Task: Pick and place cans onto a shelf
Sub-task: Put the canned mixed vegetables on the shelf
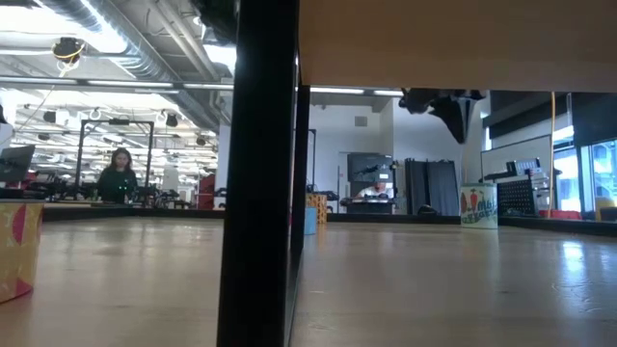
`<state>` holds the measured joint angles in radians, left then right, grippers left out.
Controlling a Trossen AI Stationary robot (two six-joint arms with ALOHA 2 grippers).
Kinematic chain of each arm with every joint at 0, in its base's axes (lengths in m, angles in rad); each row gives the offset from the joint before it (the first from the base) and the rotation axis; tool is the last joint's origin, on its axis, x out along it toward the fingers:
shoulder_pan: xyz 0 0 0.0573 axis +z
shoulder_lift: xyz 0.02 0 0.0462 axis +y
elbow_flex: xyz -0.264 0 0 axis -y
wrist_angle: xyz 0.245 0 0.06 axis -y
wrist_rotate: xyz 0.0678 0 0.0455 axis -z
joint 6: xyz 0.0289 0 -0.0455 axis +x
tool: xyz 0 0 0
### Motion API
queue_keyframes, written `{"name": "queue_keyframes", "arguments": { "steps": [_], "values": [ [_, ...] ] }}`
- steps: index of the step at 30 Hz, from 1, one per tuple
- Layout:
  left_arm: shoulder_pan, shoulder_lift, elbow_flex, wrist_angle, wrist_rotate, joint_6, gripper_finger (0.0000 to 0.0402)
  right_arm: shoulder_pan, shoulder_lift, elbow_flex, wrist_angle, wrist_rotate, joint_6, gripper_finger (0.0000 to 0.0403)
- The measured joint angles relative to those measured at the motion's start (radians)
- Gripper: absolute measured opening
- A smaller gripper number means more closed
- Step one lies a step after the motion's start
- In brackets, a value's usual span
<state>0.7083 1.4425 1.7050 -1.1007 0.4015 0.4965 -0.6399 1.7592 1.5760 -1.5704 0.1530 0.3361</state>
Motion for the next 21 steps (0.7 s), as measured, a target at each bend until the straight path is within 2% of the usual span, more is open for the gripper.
{"name": "queue_keyframes", "arguments": {
  "steps": [4, 8, 13, 19, 21],
  "values": [
    [0.001, 0.0, 0.0, 0.0, 0.0, 0.0, 0.0, 0.0, -0.001, -0.034, 0.009, 0.003, -0.007, 0.0011],
    [0.001, 0.0, 0.0, 0.0, 0.0, 0.0, 0.0, 0.0, -0.001, -0.09, 0.021, 0.003, -0.029, 0.0047],
    [0.001, 0.0, 0.0, 0.013, 0.0, -0.001, 0.0, 0.0, -0.001, -0.154, 0.119, 0.011, -0.117, 0.009],
    [0.001, 0.0, 0.0, 0.056, 0.0, -0.052, 0.0, 0.0, -0.001, -0.186, 0.196, 0.142, -0.134, 0.0106],
    [0.001, 0.0, 0.0, 0.059, 0.0, -0.068, 0.0, -0.003, -0.001, -0.197, 0.193, 0.149, -0.141, 0.0106]
  ]
}}
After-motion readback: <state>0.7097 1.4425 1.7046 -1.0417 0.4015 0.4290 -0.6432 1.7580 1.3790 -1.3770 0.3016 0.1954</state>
